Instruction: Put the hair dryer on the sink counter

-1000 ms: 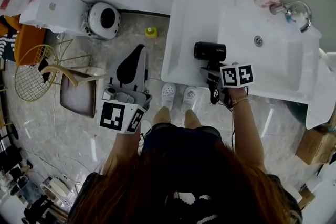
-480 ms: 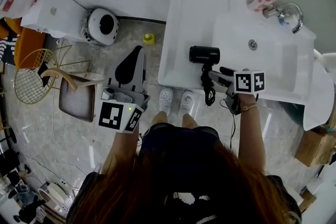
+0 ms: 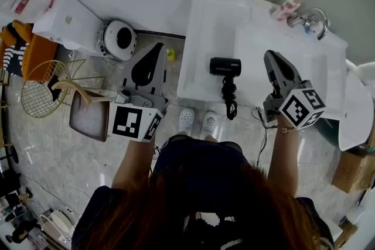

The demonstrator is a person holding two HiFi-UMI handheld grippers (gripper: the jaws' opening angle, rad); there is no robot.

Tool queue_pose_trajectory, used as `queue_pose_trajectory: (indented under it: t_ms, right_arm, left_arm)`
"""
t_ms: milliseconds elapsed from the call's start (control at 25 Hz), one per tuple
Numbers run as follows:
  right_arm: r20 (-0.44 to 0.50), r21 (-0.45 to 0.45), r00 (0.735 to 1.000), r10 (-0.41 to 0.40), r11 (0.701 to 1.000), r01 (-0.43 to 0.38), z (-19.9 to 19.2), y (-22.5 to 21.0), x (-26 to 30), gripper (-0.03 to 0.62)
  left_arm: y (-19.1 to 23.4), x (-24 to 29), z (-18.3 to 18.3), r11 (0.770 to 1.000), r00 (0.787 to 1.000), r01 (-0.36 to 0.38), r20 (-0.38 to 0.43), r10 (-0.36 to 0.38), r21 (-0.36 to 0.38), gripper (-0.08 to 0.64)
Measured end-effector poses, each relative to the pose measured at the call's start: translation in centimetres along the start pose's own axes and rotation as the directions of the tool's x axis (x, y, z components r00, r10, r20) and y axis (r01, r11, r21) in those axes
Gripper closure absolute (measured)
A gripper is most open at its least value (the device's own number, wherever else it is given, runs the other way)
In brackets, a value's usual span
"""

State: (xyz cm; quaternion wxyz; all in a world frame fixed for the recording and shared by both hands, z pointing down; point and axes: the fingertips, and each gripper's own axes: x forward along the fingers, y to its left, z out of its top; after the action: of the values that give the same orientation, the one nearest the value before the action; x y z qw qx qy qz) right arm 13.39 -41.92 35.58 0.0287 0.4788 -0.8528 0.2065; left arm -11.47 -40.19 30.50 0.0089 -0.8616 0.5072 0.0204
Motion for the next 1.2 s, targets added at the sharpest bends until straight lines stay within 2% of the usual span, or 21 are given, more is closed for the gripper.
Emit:
queue_pose_trajectory:
  t_ms: [80, 160, 280, 400, 560, 720, 1000, 1200]
  right_arm:
    - [0.051, -0.157, 0.998, -0.023, 0.987, 0.031, 2.1, 1.4, -0.7, 0.577]
    - [0.104, -0.249, 0.994, -0.031, 0.967, 0.056, 4.0, 2.8, -1.6, 0.577]
    - [0.223, -0.281, 0.975, -0.018, 0.956, 0.082, 6.9, 4.5, -3.0, 0.577]
    - [0.324, -0.338, 0.945, -0.043, 0.928, 0.159, 9.3, 5.5, -4.2, 0.577]
    - [0.421, -0.294, 0.905, -0.06, 0.935, 0.199, 11.7, 5.9, -5.8, 0.577]
    - [0.469, -0.279, 0.88, -0.076, 0.932, 0.23, 12.7, 5.8, -7.1, 0.577]
    - [0.487, -0.284, 0.87, -0.075, 0.929, 0.239, 13.0, 6.2, -7.9, 0.577]
    - [0.499, -0.289, 0.863, -0.076, 0.925, 0.249, 13.2, 6.5, -8.1, 0.577]
  left_arm:
    - [-0.5, 0.3, 1.3, 1.0, 1.0, 0.007, 0.023, -0.007, 0.015, 0.541]
    - [-1.0, 0.4, 2.4, 1.0, 0.999, 0.014, 0.042, -0.015, 0.022, 0.541]
    - [-1.4, 0.6, 4.0, 0.999, 0.997, 0.022, 0.069, -0.024, 0.028, 0.541]
    - [-1.5, 0.8, 5.7, 0.999, 0.995, 0.023, 0.099, -0.027, 0.041, 0.541]
    - [-1.7, 1.0, 7.1, 0.999, 0.992, 0.02, 0.121, -0.026, 0.048, 0.541]
    - [-1.8, 1.1, 7.3, 0.999, 0.993, 0.017, 0.117, -0.023, 0.048, 0.541]
    - [-2.0, 0.9, 7.1, 0.999, 0.994, 0.014, 0.108, -0.018, 0.036, 0.541]
    - [-2.2, 0.7, 6.9, 0.996, 0.996, 0.006, 0.092, -0.014, 0.086, 0.541]
